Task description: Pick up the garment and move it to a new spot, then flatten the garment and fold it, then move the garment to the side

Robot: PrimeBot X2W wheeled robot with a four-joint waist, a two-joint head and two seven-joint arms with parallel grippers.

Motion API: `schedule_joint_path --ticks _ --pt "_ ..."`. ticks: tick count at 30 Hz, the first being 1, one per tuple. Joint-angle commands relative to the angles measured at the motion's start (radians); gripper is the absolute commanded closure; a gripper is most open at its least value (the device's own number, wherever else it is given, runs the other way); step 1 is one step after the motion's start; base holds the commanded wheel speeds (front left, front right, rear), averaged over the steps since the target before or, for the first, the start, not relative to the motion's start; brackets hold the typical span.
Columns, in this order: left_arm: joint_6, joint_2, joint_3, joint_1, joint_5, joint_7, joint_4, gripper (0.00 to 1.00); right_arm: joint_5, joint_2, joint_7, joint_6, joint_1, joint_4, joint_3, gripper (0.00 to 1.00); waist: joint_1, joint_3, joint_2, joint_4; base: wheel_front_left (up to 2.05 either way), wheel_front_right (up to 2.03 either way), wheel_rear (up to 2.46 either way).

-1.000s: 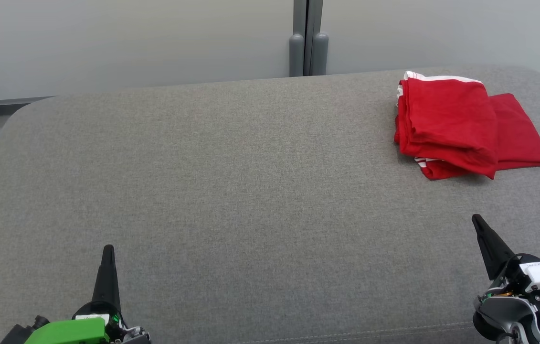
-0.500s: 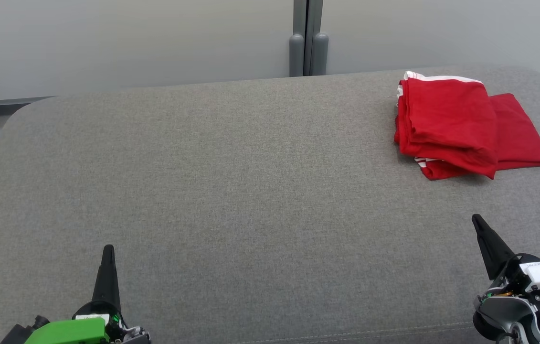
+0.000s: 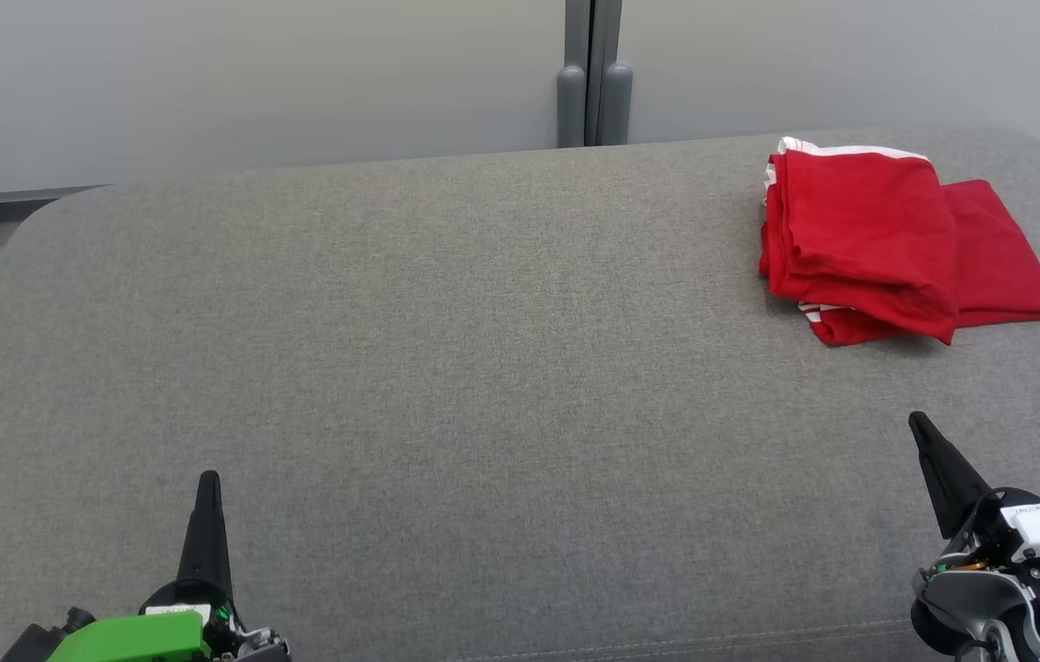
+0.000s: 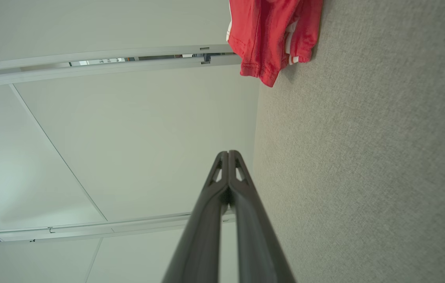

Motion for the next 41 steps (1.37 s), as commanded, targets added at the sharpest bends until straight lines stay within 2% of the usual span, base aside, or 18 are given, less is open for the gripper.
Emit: schedule_joint_path --ticks 1,41 --pt "-0.006 0.001 -0.002 -0.014 -0.005 0.003 -0.001 1.0 0.006 -0.001 0.002 0.0 -0.003 -0.004 -0.003 1.0 0.0 0.0 -0.0001 0.0 0.0 0.0 0.0" --pt "-0.005 0.001 -0.002 -0.014 -0.005 0.003 -0.001 1.0 0.007 -0.001 0.002 0.0 -0.003 -0.004 -0.002 1.0 0.0 0.0 -0.0001 0.0 0.0 0.0 0.0"
